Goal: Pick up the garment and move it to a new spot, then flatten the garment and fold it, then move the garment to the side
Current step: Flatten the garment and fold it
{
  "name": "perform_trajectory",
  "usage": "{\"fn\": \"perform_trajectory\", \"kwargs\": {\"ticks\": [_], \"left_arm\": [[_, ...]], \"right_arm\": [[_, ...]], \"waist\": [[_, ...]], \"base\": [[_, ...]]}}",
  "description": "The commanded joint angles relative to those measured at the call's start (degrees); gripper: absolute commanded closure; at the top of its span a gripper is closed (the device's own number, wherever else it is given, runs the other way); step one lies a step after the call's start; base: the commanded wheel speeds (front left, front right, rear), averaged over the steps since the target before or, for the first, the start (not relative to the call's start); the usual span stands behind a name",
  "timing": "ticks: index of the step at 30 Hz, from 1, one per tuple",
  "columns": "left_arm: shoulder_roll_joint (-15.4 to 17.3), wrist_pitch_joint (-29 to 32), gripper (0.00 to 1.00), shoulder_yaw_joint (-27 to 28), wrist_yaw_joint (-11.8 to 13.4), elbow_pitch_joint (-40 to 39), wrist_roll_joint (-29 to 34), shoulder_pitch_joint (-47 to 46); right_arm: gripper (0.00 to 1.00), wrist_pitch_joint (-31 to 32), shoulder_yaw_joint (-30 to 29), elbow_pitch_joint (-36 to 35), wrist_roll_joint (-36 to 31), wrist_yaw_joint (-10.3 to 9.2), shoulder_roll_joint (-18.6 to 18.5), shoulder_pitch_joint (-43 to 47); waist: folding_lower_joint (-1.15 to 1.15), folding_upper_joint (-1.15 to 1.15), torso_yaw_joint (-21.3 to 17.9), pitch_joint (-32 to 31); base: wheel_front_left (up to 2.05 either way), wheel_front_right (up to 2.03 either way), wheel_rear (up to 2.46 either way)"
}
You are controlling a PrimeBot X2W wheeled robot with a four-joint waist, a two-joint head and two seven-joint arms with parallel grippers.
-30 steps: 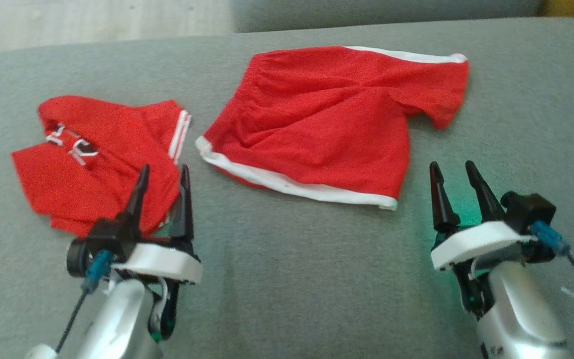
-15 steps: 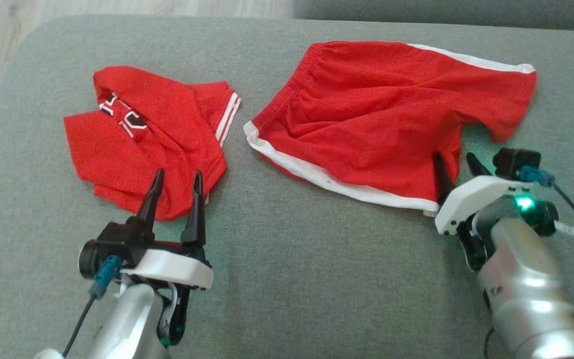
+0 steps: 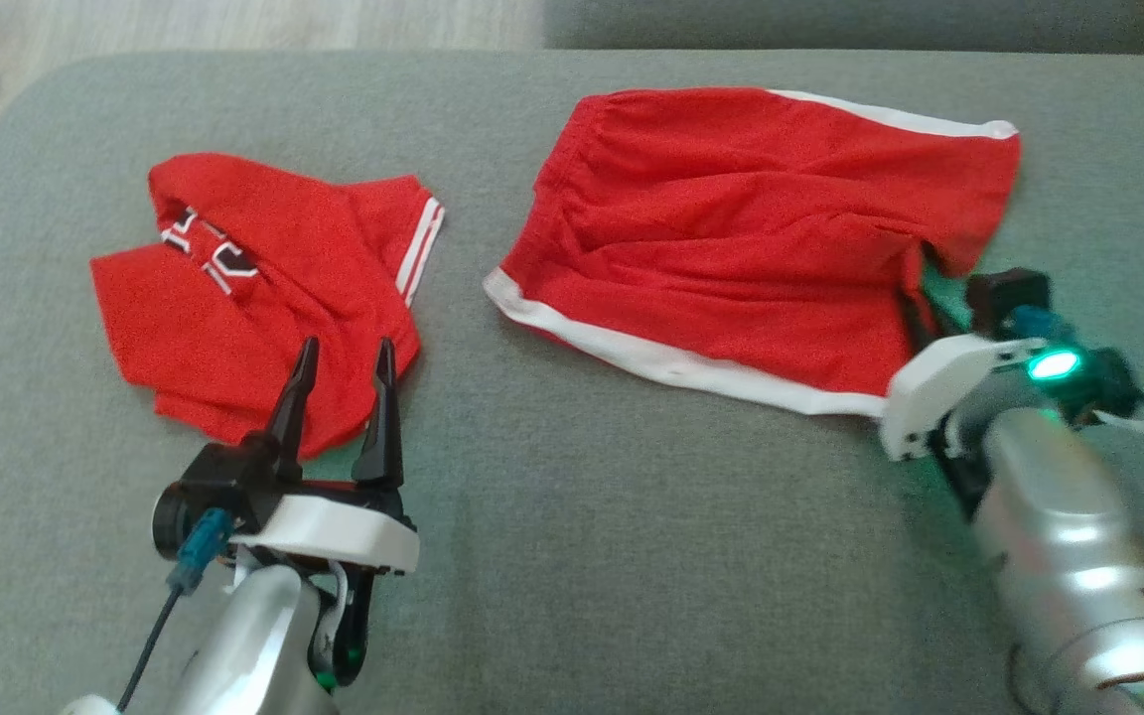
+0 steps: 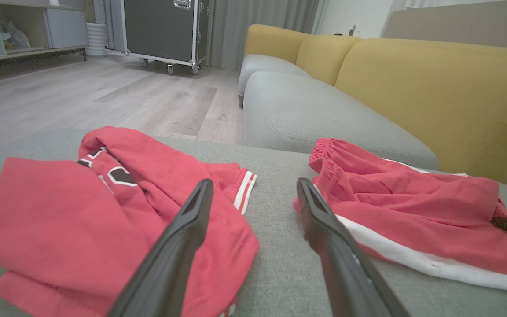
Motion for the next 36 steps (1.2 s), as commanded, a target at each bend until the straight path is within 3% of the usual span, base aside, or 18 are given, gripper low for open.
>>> {"fn": "perform_trajectory", "kwargs": {"ticks": [1, 8, 14, 15, 16, 22, 26, 30, 34, 36], "left_arm": [[0.67, -0.51, 0.0, 2.02, 0.4, -1.93, -0.23, -1.32], [0.38, -0.53, 0.0, 2.0, 0.64, -2.82, -0.48, -0.59], [0.11, -0.53, 0.0, 1.79, 0.52, -2.94, -0.63, -0.48], [0.11, -0.53, 0.0, 1.78, 0.46, -2.88, -0.67, -0.47], [0.13, -0.53, 0.0, 1.75, 0.37, -2.77, -0.69, -0.48], [0.39, -0.54, 0.0, 1.82, 0.28, -2.31, -0.72, -0.49], [0.69, -0.54, 0.0, 2.07, 0.31, -2.86, -0.75, 0.0], [0.82, -0.54, 0.0, 2.57, -0.19, -4.24, -1.19, 0.55], [0.77, -0.54, 0.0, 3.21, -1.07, -5.91, -1.38, 1.02], [0.76, -0.54, 0.0, 3.43, -1.2, -6.3, -1.28, 1.14]], "right_arm": [[1.0, -0.55, 0.23, -1.96, -1.18, -0.04, -0.82, -1.64], [1.0, 4.93, -6.3, -7.93, -12.55, -0.04, -5.64, 0.35], [1.0, 10.0, -9.21, -12.71, -19.12, -0.04, -5.16, 2.18], [0.14, 9.88, -9.2, -13.39, -20.06, -0.04, -4.72, 2.3], [0.0, 9.77, -9.27, -13.94, -21.01, -0.04, -4.33, 2.45], [0.0, 4.51, -10.38, -17.17, -23.79, -0.04, -1.26, 3.42], [0.0, -0.66, -12.37, -19.53, -21.92, -0.04, 0.75, 4.68], [0.0, -4.25, -11.9, -22.81, -13.72, -0.04, 1.68, 6.84], [0.0, -4.79, -4.42, -31.43, 0.98, -0.04, 1.74, 12.01], [0.0, -4.8, -3.02, -34.77, 3.73, -0.04, 1.74, 14.07]], "waist": [[0.0, 0.0, -0.71, -0.62], [0.0, 0.0, -2.26, -1.54], [0.0, 0.0, -2.27, -1.43], [0.0, 0.0, -2.26, -1.38], [0.0, 0.0, -2.22, -1.35], [0.0, 0.0, -2.47, -2.24], [0.0, 0.0, -3.81, -3.24], [0.0, 0.0, -5.95, -3.94], [0.0, 0.0, -8.55, -3.82], [0.0, 0.0, -9.24, -3.69]], "base": [[0.0, 0.0, 0.0], [0.0, 0.0, 0.0], [0.0, 0.0, 0.0], [0.0, 0.0, 0.0], [0.0, 0.0, 0.0], [0.0, 0.0, 0.0], [0.0, 0.0, 0.0], [0.0, 0.0, 0.0], [0.0, 0.0, 0.0], [0.0, 0.0, 0.0]]}}
